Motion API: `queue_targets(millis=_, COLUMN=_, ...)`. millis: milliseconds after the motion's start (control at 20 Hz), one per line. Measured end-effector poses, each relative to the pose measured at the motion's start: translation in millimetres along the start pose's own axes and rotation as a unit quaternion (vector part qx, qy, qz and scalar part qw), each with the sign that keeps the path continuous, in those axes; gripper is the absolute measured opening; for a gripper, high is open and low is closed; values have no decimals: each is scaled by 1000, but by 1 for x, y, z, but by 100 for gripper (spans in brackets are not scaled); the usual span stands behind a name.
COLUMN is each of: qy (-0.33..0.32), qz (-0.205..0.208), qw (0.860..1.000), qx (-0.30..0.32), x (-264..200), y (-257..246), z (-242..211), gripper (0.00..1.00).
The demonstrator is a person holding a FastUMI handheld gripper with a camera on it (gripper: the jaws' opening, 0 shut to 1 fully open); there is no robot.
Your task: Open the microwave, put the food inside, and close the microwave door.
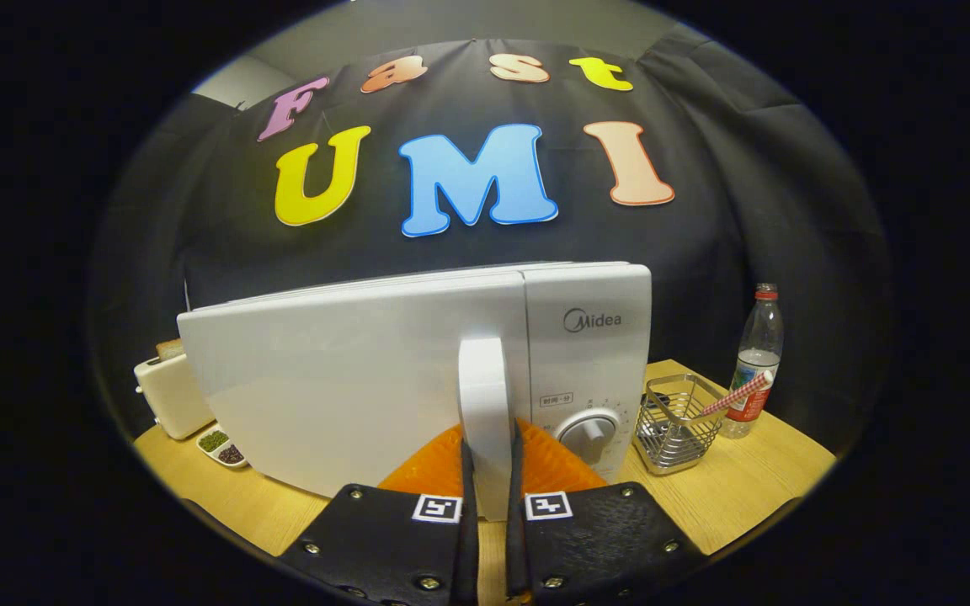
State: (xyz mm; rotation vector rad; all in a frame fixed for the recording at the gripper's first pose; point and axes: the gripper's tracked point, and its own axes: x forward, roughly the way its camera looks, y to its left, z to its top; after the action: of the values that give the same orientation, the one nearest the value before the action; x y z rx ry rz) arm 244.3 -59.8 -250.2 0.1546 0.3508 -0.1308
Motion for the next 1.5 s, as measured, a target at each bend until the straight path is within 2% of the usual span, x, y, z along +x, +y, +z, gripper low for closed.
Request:
queue_targets(millis=200, qy=-2, qz=10, qw=1000, qx=10, x=-12, y=3, z=-2, gripper=13)
queue_targets(millis=350, qy=-5, qz=23, qw=1000, qx=-6, x=-57, y=16, z=-9, gripper=13)
queue_targets(millis=750, qy=-4, qz=133, qw=991, qx=-20, x=-157, y=74, z=-35, gripper=13)
queue_targets(millis=1100, qy=-6, qz=207, qw=977, qx=-45, x=-228, y=154, z=-55, gripper=12)
queue_targets(millis=1500, qy=-49, qz=148, qw=985, qx=-74, x=-260, y=229, z=-70, gripper=12)
